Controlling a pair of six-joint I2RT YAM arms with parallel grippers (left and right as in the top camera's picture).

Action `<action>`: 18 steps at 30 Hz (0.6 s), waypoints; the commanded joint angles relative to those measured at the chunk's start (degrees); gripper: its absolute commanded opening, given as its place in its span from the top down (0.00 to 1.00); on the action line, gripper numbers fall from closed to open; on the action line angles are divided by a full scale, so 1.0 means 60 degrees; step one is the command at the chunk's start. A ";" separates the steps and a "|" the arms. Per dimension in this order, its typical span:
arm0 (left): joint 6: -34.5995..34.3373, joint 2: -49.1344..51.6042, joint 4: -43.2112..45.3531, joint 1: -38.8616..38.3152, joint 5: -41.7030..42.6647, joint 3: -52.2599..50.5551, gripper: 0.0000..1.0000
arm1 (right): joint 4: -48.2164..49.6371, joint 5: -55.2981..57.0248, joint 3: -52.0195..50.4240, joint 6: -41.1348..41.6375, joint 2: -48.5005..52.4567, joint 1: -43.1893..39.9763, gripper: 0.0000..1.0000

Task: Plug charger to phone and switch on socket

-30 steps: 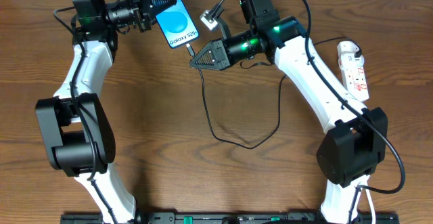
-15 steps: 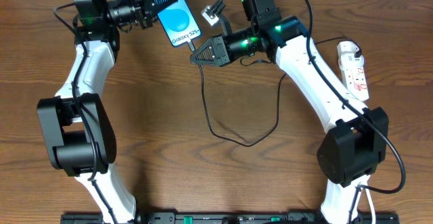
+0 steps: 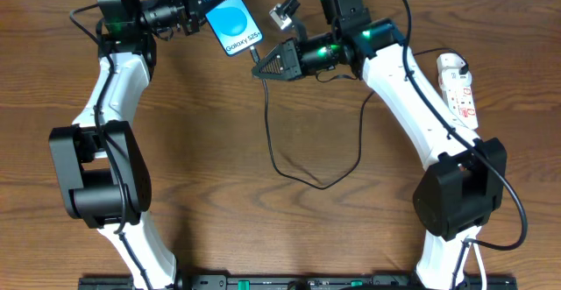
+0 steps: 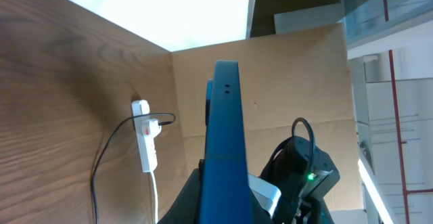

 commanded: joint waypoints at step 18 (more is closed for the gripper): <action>-0.0193 -0.0182 0.0095 -0.0025 -0.0055 0.0146 0.92 | -0.0007 -0.0339 -0.0011 0.0237 -0.0182 -0.0084 0.99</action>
